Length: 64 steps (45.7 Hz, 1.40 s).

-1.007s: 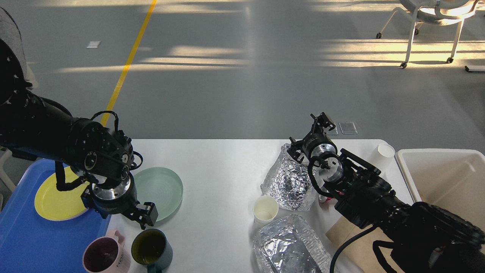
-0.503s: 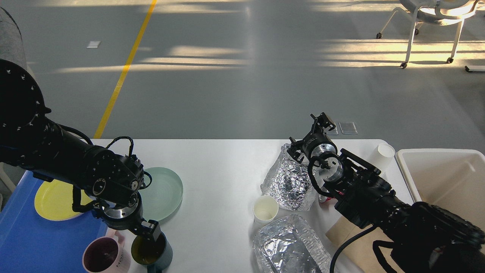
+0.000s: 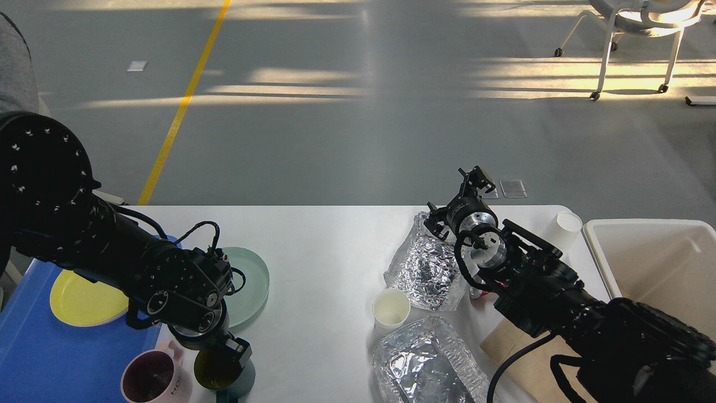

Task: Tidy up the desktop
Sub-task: 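Lower the left gripper onto the dark teal cup and grasp it, then lift the teal cup with the left gripper and carry it off the table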

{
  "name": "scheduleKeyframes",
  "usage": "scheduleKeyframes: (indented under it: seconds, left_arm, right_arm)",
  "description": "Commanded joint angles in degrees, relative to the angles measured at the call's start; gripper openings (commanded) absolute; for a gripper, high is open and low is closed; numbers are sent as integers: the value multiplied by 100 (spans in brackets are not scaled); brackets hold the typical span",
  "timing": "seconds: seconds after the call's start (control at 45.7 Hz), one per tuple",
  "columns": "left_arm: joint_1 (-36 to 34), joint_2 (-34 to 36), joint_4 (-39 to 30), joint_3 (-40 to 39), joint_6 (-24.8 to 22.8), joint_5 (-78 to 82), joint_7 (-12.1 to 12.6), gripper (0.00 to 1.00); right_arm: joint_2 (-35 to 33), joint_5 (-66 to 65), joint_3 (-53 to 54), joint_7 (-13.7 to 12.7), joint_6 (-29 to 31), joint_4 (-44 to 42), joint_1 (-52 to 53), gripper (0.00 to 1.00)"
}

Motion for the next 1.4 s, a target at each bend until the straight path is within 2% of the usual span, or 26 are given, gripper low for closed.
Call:
scheduleKeyframes:
  seconds: [0.0,0.066,0.175,0.328,0.481,0.678,0.831,1.203,1.378]
  left_arm:
    - [60,-15,-2,10,-21,178,0,81]
    - [69,-15,-2,1,-30,187,0,72]
    - [113,-23,-2,-16,-21,213,0,52]
    - [166,-41,7,-34,6,257,0,40]
    - [192,-59,7,-34,6,266,0,18]
    - [192,-59,-2,-43,6,266,0,11]
    - [183,-50,7,-52,-30,284,9,0]
    - [-107,82,-55,-271,-100,266,-27,0]
    - [-423,389,-55,-508,-521,249,-53,0]
  right_arm:
    - [0,-3,0,3,0,0,0,100]
    - [0,-3,0,3,0,0,0,100]
    - [0,-3,0,3,0,0,0,100]
    - [0,-3,0,3,0,0,0,100]
    - [0,-3,0,3,0,0,0,100]
    - [0,-3,0,3,0,0,0,100]
    - [0,-3,0,3,0,0,0,100]
    - [0,-3,0,3,0,0,0,100]
    - [0,-3,0,3,0,0,0,100]
